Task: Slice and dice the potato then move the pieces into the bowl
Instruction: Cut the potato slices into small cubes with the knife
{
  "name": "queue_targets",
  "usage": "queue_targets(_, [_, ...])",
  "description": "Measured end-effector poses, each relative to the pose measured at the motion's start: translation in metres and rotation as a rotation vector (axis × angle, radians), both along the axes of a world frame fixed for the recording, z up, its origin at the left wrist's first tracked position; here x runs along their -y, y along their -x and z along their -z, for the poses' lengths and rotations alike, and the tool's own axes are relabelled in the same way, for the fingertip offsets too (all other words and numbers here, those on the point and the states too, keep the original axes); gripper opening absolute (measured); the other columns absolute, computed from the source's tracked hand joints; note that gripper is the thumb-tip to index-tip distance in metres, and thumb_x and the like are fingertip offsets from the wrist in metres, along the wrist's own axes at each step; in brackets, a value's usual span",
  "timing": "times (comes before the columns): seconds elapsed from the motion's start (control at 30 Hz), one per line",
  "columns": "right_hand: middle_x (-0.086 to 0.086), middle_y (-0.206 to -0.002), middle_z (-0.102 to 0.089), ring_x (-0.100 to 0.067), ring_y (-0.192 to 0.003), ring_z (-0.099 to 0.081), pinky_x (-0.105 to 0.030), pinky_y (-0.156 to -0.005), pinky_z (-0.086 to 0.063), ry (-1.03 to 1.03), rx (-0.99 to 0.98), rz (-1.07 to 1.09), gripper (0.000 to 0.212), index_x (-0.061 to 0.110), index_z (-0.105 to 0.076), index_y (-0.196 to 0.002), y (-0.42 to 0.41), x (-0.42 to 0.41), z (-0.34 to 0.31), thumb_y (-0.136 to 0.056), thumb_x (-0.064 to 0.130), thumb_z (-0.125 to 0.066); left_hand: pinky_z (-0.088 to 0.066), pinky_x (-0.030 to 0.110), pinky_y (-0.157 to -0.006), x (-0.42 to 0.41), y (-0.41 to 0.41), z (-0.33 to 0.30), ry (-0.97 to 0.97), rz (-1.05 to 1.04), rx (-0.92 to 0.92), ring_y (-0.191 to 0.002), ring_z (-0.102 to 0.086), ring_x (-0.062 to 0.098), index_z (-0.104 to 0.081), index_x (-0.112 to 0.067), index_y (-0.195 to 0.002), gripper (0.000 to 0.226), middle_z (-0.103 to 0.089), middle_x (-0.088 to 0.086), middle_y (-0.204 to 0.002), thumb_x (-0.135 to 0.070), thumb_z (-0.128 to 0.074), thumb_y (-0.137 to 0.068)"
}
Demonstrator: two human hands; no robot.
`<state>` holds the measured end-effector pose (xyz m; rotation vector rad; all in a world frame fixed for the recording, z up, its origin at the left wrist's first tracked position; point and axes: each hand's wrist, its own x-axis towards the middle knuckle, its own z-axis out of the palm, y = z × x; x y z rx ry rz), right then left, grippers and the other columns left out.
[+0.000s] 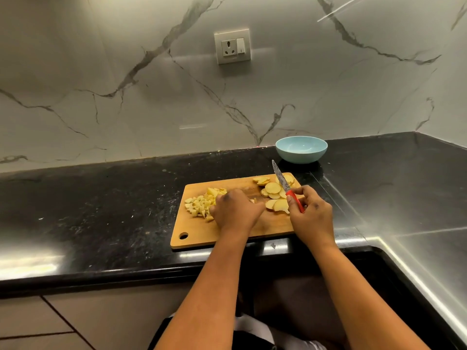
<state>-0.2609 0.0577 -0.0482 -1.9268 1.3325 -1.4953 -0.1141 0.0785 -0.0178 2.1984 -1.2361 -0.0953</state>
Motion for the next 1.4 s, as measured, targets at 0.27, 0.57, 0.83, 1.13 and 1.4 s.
queue_targets(0.27, [0.003, -0.064, -0.058, -0.007, -0.051, -0.051, -0.010, -0.047, -0.040, -0.001, 0.012, -0.009, 0.006, 0.019, -0.060, -0.095, 0.001, -0.001, -0.001, -0.092, 0.017, -0.065, -0.049, 0.039, -0.085, 0.016, 0.003, -0.004, -0.074, 0.019, -0.065, -0.096, -0.059, 0.018, -0.069, -0.024, -0.090, 0.030, -0.067, -0.004, -0.093, -0.049, -0.074, -0.075])
queue_targets(0.57, [0.004, -0.067, -0.059, -0.007, -0.054, -0.052, -0.010, -0.047, -0.041, -0.008, 0.012, -0.007, 0.007, 0.019, -0.061, -0.099, 0.000, 0.000, -0.002, -0.092, 0.019, -0.064, -0.043, 0.019, -0.075, 0.002, -0.018, 0.004, 0.158, 0.057, -0.040, -0.098, -0.061, 0.014, -0.070, -0.016, -0.107, 0.018, -0.068, 0.002, -0.107, -0.026, -0.064, -0.093])
queue_targets(0.83, [0.004, -0.067, -0.060, -0.007, -0.054, -0.053, -0.009, -0.047, -0.041, -0.005, 0.011, -0.005, 0.008, 0.019, -0.060, -0.098, 0.000, 0.000, 0.000, -0.092, 0.018, -0.065, -0.045, 0.031, -0.092, 0.011, 0.011, 0.013, 0.012, 0.136, 0.191, -0.117, -0.051, 0.023, -0.066, -0.013, -0.116, 0.032, -0.064, 0.007, -0.118, -0.037, -0.055, -0.098])
queue_targets(1.13, [0.004, -0.063, -0.056, -0.007, -0.051, -0.048, -0.011, -0.049, -0.042, 0.007, -0.006, -0.006, 0.008, 0.022, -0.060, -0.096, 0.001, -0.002, -0.002, -0.092, 0.017, -0.065, -0.041, 0.025, -0.099, 0.010, -0.016, -0.004, -0.102, 0.443, 0.070, -0.117, -0.054, 0.014, -0.067, -0.020, -0.123, 0.027, -0.062, -0.001, -0.127, -0.020, -0.058, -0.097])
queue_targets(1.4, [0.007, -0.065, -0.057, -0.008, -0.052, -0.050, -0.013, -0.046, -0.040, 0.002, -0.050, -0.014, 0.009, 0.020, -0.061, -0.100, 0.000, -0.002, -0.001, -0.092, 0.019, -0.065, -0.041, 0.020, -0.095, 0.001, -0.053, -0.011, -0.160, 0.647, -0.127, -0.123, -0.052, 0.014, -0.067, -0.029, -0.124, 0.038, -0.059, -0.005, -0.134, -0.008, -0.064, -0.092])
